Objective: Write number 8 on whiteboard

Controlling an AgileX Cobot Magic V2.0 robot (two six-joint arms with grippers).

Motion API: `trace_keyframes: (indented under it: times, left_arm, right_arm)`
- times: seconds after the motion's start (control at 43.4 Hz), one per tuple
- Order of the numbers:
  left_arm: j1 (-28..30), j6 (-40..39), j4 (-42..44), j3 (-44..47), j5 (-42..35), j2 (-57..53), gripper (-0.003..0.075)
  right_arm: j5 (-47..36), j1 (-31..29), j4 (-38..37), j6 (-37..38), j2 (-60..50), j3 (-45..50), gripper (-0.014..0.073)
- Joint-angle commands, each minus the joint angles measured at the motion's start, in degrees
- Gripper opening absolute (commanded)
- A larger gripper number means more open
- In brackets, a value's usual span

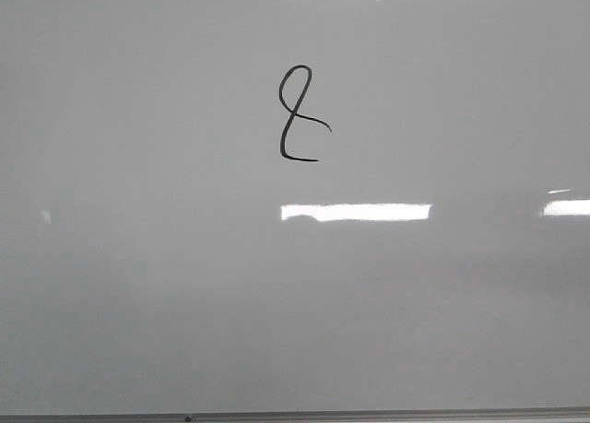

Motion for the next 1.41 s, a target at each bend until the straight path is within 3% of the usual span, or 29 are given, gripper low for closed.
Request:
trace_keyframes:
  times: [0.0, 0.3, 1.383]
  left_arm:
    - [-0.4, -0.2, -0.5, 0.7, -4.6, -0.7, -0.0021]
    - [-0.4, -0.2, -0.5, 0.7, -4.6, -0.7, -0.0020]
    - [-0.4, -0.2, -0.5, 0.7, -4.6, -0.7, -0.0021]
  right_arm:
    - [-5.0, -0.4, 0.2, 1.3, -1.1, -0.1, -0.0108]
    - [-4.6, -3.1, 0.2, 1.3, -1.1, -0.1, -0.0108]
    - [-7.8, -0.8, -1.8, 3.1, -1.1, -0.1, -0.0108]
